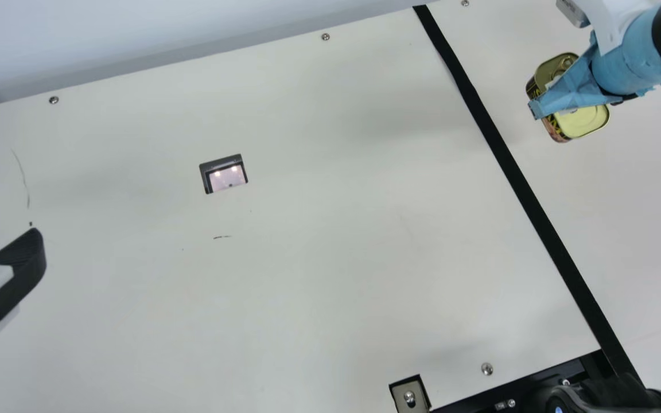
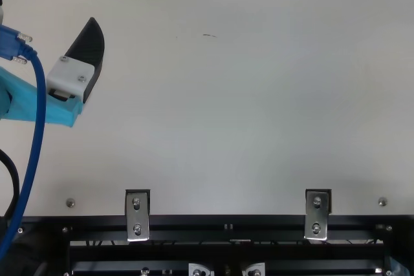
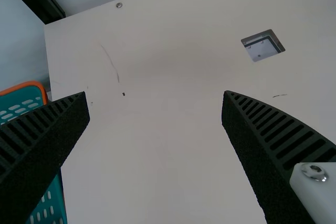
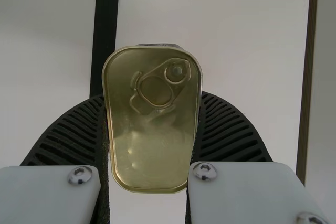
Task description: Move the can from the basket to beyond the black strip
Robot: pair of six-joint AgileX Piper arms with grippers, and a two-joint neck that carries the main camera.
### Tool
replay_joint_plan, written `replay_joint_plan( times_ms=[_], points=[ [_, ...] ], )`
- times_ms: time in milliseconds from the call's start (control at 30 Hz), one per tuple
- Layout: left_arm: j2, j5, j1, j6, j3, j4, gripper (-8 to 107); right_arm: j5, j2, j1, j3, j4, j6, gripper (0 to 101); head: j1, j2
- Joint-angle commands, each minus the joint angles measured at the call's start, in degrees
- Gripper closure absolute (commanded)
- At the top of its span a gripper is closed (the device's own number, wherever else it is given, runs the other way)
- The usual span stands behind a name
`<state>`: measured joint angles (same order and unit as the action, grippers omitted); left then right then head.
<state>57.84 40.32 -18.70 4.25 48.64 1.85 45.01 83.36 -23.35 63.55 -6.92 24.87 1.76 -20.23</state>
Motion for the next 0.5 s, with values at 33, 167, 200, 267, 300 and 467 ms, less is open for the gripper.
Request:
replay_joint_plan(
  times_ms=[33,167,200,267,300,467],
  points=[
    [0.0,0.0,0.0,0.0,0.0,0.0,9,-2.2,0.9,-1.7,-1.0,2.3,1.2,101,1.6,-0.4],
    [0.0,0.0,0.0,0.0,0.0,0.0,9,-4.5,2.2,-3.3,-2.5,4.3,2.5,101,1.6,-0.4],
    [0.0,0.0,0.0,0.0,0.0,0.0,9,-5.0,2.4,-3.6,-2.9,4.7,2.7,101,1.6,-0.4],
    [0.0,0.0,0.0,0.0,0.0,0.0,9,-6.1,2.9,-4.1,-3.7,5.4,3.0,101,1.6,-0.4],
    [0.0,0.0,0.0,0.0,0.0,0.0,9,-6.5,3.2,-4.3,-4.0,5.8,3.2,101,1.6,-0.4],
    [0.0,0.0,0.0,0.0,0.0,0.0,9,-8.3,4.2,-4.9,-5.5,7.3,3.8,101,1.6,-0.4]
  ],
)
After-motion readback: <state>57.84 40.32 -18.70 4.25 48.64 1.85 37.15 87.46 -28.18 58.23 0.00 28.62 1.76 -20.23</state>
